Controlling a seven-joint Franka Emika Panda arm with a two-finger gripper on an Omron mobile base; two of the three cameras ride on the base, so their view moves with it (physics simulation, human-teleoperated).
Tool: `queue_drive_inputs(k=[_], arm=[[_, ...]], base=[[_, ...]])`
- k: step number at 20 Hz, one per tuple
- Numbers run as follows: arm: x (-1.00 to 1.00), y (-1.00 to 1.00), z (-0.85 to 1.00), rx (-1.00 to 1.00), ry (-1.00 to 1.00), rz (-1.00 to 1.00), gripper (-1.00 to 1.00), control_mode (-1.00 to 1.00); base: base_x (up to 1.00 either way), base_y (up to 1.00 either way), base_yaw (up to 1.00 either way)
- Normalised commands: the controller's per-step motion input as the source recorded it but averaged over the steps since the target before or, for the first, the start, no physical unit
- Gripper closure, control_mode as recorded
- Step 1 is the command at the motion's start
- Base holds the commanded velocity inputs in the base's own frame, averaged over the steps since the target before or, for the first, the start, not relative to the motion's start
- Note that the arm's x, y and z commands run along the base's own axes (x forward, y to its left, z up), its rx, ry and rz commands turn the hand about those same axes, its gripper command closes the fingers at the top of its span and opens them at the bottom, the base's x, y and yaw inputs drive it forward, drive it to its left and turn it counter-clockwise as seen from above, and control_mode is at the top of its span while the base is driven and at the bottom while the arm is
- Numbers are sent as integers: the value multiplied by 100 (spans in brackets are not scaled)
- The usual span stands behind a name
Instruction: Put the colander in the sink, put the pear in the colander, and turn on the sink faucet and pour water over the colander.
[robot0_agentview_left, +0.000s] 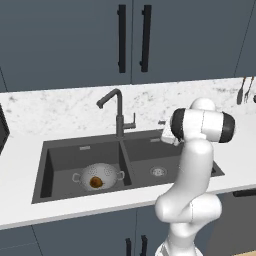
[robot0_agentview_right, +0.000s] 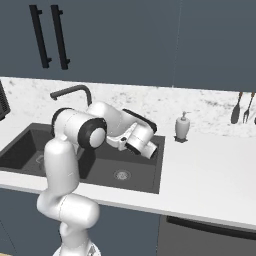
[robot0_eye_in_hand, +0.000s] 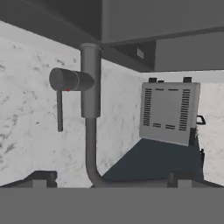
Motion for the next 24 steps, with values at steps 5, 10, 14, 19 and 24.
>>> queue_drive_inputs(k=[5,10,14,19,24], arm=[[16,42,0,0,15,-15,-100,-100],[19,30,3,-3,1,-13,-100,-100],[17,21,2,-8,-1,-19,-100,-100],[22,1,0,-8,-2,-24,-100,-100],[14,2,0,-6,-3,-23,-100,-100]], base=[[0,0,0],[0,0,0],[0,0,0],[0,0,0],[0,0,0]])
